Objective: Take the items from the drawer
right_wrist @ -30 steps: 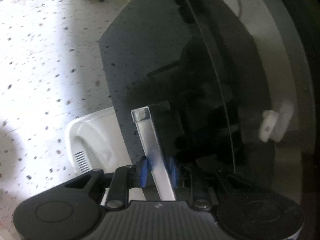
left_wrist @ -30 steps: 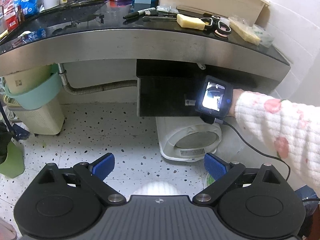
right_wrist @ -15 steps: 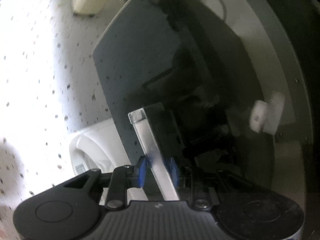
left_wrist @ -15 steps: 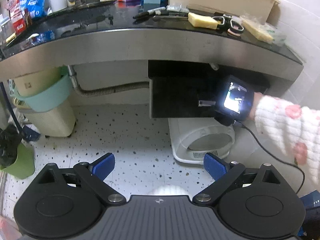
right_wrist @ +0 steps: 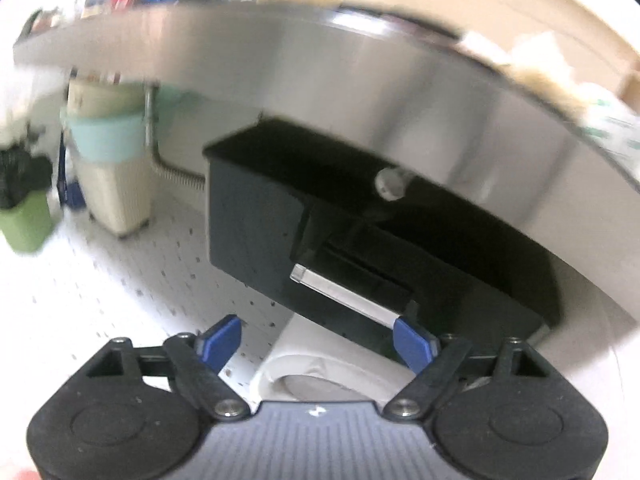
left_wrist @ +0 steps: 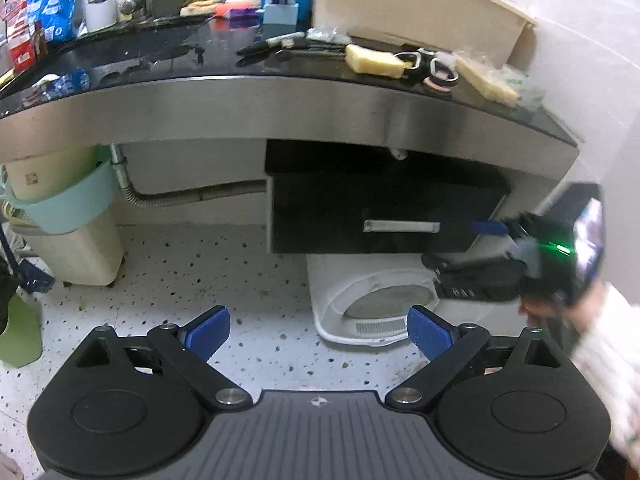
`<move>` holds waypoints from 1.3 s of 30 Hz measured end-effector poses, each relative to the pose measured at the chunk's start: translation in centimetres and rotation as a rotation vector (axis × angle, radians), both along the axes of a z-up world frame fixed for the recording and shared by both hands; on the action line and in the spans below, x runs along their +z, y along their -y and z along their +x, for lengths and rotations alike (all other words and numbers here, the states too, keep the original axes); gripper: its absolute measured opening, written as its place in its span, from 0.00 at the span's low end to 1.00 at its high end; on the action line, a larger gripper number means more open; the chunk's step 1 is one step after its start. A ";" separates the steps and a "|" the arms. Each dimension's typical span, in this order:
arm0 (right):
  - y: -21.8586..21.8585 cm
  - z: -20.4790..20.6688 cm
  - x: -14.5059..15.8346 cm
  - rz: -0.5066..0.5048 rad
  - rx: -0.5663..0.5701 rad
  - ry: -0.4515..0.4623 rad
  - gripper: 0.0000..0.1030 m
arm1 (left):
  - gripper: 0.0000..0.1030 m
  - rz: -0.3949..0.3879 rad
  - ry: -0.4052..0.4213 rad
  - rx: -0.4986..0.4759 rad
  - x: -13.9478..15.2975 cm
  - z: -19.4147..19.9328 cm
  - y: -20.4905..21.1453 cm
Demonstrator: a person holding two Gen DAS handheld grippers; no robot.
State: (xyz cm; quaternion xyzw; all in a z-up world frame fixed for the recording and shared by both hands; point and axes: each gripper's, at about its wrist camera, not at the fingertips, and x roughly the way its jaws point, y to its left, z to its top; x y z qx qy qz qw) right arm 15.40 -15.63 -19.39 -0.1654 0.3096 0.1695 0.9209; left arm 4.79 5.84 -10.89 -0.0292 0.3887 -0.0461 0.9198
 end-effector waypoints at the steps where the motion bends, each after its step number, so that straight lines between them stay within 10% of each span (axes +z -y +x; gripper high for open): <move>1: 0.4 -0.9 0.5 0.030 -0.030 0.013 0.83 | 0.93 0.003 0.011 -0.004 0.1 -0.1 0.4; 11: 4.8 -7.8 5.4 0.275 -0.328 0.095 0.95 | 0.94 0.015 0.047 -0.097 0.7 -1.2 4.9; 16: 4.8 -10.7 8.7 0.229 -0.541 0.136 0.97 | 0.94 0.061 0.069 -0.116 1.9 -2.3 6.8; 39: 5.9 -18.1 17.2 0.159 -0.548 0.068 0.96 | 0.94 0.157 0.190 -0.047 9.6 -7.3 9.8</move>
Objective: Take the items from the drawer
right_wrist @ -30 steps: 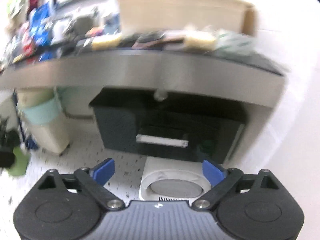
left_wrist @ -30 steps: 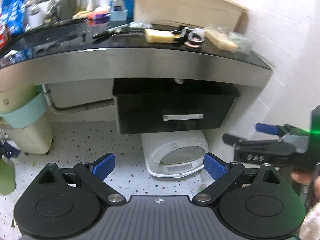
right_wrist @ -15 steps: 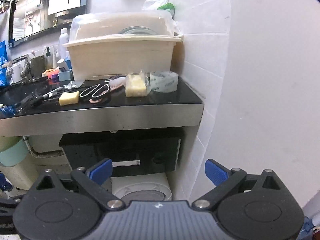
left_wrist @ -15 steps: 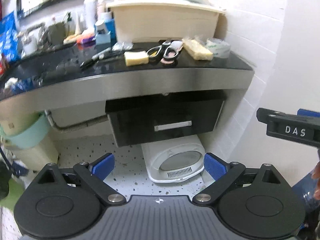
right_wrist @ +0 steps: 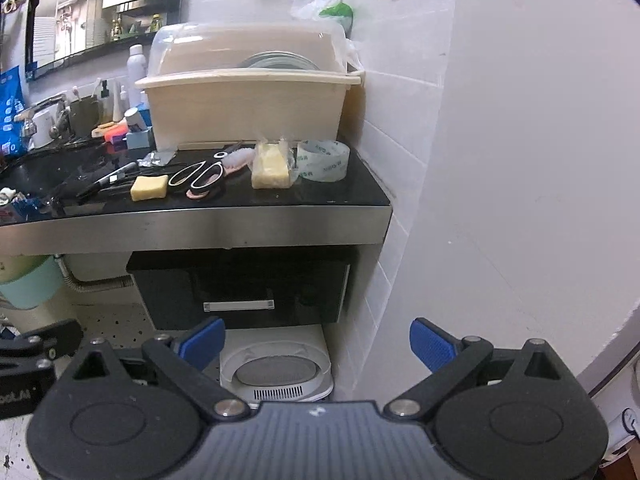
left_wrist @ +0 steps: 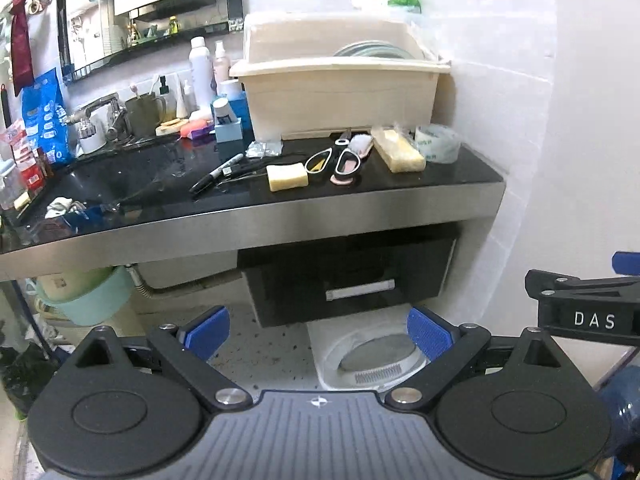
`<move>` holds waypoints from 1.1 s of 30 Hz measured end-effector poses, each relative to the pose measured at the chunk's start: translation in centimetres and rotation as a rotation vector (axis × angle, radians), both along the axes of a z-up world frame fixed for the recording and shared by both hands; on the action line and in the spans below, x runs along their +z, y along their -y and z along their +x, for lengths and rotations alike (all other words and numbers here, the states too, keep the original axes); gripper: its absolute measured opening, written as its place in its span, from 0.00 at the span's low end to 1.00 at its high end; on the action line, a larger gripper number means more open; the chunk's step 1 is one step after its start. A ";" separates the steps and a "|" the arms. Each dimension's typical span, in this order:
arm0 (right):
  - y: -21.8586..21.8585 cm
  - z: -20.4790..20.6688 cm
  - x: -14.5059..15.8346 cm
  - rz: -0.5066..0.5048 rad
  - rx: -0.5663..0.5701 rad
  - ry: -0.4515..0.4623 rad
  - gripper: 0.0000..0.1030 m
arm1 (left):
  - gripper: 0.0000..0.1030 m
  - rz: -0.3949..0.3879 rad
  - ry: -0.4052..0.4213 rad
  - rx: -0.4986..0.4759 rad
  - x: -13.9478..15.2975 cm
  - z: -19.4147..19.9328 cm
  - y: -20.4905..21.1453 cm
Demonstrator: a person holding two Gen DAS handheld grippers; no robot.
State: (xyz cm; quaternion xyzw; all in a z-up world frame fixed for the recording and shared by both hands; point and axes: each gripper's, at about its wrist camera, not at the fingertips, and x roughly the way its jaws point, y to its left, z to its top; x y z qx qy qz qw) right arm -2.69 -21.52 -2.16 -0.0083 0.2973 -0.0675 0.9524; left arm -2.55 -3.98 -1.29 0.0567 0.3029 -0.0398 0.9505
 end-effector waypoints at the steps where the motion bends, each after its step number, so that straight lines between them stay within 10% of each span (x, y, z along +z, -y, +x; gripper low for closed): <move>1: -0.2 -0.2 0.1 -0.004 0.001 -0.001 0.96 | 0.94 0.002 -0.008 0.002 0.2 0.0 0.1; 33: -3.0 -1.3 1.4 0.006 0.013 0.017 0.96 | 0.94 -0.026 -0.022 0.080 1.7 -0.3 -1.7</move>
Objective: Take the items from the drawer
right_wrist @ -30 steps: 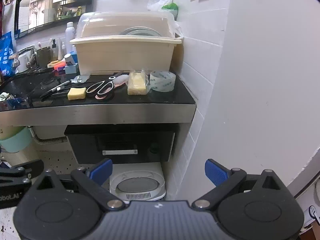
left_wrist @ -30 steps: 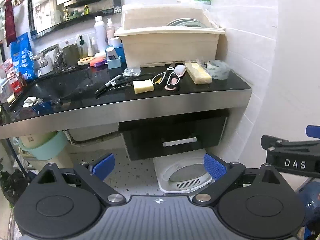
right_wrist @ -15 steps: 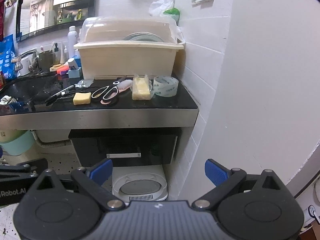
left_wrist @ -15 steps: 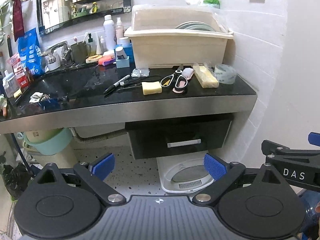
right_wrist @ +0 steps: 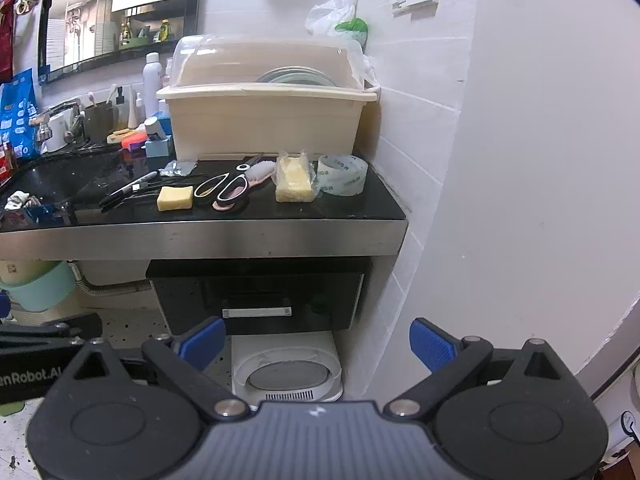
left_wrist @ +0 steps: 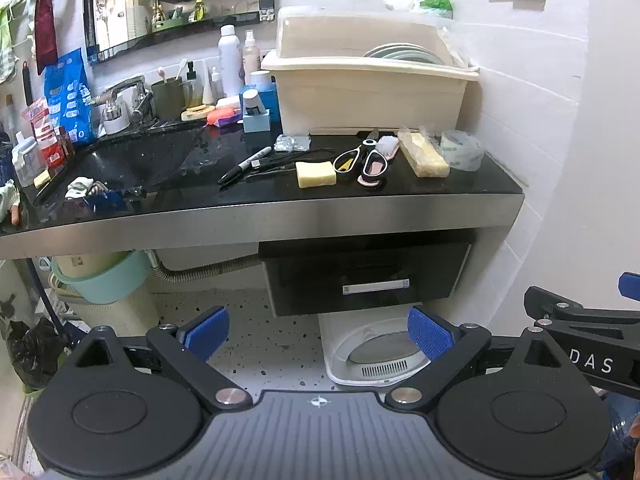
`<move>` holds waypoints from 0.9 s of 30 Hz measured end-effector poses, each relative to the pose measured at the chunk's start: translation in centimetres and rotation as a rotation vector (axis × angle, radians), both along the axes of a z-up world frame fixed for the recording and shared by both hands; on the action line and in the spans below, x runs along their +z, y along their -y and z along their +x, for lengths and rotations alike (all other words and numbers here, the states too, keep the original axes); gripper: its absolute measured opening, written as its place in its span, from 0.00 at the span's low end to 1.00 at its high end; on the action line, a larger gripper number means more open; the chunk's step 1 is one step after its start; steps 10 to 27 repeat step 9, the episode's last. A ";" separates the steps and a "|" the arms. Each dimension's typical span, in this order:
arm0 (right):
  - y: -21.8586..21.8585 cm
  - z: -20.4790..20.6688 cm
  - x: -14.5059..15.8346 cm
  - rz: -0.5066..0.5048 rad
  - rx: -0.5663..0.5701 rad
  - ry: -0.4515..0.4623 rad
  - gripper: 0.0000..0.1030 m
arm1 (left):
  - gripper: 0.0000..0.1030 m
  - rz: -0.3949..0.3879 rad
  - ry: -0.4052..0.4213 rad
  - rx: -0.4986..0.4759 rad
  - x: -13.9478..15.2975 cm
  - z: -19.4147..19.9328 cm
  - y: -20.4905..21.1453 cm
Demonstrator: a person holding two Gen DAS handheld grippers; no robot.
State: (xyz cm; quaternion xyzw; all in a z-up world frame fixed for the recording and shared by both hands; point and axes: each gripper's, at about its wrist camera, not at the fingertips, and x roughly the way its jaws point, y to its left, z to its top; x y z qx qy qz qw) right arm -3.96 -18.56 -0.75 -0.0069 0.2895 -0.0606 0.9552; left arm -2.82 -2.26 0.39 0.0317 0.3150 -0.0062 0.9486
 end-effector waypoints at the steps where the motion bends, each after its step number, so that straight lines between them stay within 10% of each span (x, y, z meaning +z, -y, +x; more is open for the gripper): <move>1: 0.0 0.0 0.0 0.002 0.001 -0.001 0.96 | 0.94 0.000 0.000 0.001 0.0 0.0 0.0; 27: -0.1 0.1 -0.1 0.004 -0.001 0.001 0.96 | 0.94 0.002 0.001 0.007 0.1 0.1 -0.1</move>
